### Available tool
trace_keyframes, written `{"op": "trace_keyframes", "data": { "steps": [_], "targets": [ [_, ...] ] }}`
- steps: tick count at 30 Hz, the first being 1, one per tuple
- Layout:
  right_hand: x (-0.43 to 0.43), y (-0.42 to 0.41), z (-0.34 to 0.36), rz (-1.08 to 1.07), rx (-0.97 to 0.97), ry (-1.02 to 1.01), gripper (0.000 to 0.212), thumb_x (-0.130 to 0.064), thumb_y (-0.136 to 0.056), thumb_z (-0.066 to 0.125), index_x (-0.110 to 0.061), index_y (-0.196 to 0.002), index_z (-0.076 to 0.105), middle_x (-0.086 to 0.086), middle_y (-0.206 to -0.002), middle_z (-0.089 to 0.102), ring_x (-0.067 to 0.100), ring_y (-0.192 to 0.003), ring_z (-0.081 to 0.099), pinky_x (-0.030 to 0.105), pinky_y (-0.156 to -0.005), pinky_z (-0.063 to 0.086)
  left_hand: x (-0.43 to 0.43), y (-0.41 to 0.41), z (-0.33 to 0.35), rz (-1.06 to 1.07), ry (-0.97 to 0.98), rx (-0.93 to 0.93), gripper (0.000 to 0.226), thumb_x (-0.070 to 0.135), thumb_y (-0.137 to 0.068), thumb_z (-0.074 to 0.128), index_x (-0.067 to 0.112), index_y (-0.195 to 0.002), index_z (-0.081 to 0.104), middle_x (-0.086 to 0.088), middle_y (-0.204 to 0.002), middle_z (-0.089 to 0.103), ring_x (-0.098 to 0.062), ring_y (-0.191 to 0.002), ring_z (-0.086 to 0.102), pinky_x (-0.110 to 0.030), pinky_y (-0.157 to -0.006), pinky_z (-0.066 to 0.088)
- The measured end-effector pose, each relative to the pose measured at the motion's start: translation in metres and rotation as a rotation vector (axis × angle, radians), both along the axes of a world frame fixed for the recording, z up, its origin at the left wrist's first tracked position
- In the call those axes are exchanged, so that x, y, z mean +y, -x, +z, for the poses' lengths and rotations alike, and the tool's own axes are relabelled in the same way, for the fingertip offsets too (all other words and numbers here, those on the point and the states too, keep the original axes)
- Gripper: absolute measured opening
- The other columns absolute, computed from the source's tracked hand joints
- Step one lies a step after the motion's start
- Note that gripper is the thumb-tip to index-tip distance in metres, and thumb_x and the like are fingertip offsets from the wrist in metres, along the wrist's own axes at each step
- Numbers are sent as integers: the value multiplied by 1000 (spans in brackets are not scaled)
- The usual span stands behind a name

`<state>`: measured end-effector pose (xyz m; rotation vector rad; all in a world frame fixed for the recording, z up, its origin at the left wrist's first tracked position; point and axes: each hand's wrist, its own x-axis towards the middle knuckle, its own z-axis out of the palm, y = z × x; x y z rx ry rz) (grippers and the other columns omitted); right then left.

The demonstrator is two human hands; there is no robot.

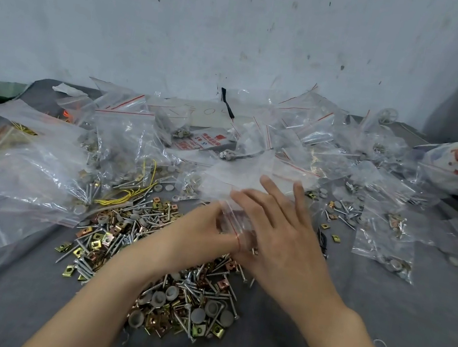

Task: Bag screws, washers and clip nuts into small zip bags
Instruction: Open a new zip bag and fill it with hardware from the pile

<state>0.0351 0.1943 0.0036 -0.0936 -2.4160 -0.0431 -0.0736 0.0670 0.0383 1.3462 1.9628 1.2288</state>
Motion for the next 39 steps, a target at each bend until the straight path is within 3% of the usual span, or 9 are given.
{"op": "trace_keyframes", "data": {
  "steps": [4,8,11,16,19,22,26,33,39],
  "targets": [
    [-1,-3,-1,24,-51,36,68,-37,-74,78,-17,-135,59,0,-121,64,25,-120,59,51,-121,25,1,-1,-5,14,32,23,22,10,-88,65,22,-106,65,-1,-98,72,-12,-94,66,-28,-84,52],
    [1,-3,-3,13,-45,44,60,-38,-81,71,-20,-135,56,-2,-120,62,22,-111,61,50,-119,31,2,-1,-7,99,-7,68,17,11,-92,56,23,-93,69,19,-69,68,8,-55,57,-8,-51,40],
    [2,-3,-6,-15,-16,55,59,-40,-83,67,-17,-136,57,-1,-121,63,23,-110,62,53,-115,36,5,-2,-6,189,-56,67,19,24,-95,56,28,-85,71,24,-62,65,8,-43,51,-5,-42,32],
    [3,-4,-8,-42,-27,45,67,-50,-88,51,-13,-143,53,1,-123,63,22,-111,62,53,-114,38,12,-4,-7,234,-28,17,15,39,-92,58,39,-82,69,24,-80,72,8,-76,67,-20,-68,54],
    [5,-4,-9,-54,-11,37,67,-49,-88,57,-11,-143,52,1,-121,65,22,-109,63,53,-113,39,13,-6,-6,223,-24,-4,17,49,-89,57,41,-81,69,24,-86,73,-1,-84,70,-25,-71,59],
    [6,-5,-11,-72,8,21,70,-44,-83,69,-10,-142,54,3,-118,67,24,-107,65,54,-112,41,11,-12,0,154,-19,-19,21,40,-91,58,40,-74,70,29,-80,70,14,-71,63,-5,-58,47],
    [9,-7,-12,-61,28,-10,67,-40,-79,73,-11,-137,58,4,-114,67,25,-104,65,54,-111,41,10,-16,1,49,46,-76,15,22,-89,59,37,-88,62,5,-88,70,0,-63,58,-25,-63,52],
    [14,-8,-16,-20,82,-37,53,-35,-79,80,-15,-126,63,1,-111,68,23,-98,67,47,-112,38,9,-14,2,-22,16,-127,23,19,-93,61,40,-86,65,19,-65,62,8,-55,50,-6,-53,40],
    [18,-12,-16,-1,86,-40,46,-33,-82,80,-16,-122,66,1,-108,68,24,-96,68,50,-108,44,9,-13,-1,-2,84,-152,11,28,-93,60,37,-96,65,14,-88,70,9,-68,58,-13,-68,51]
  ]
}}
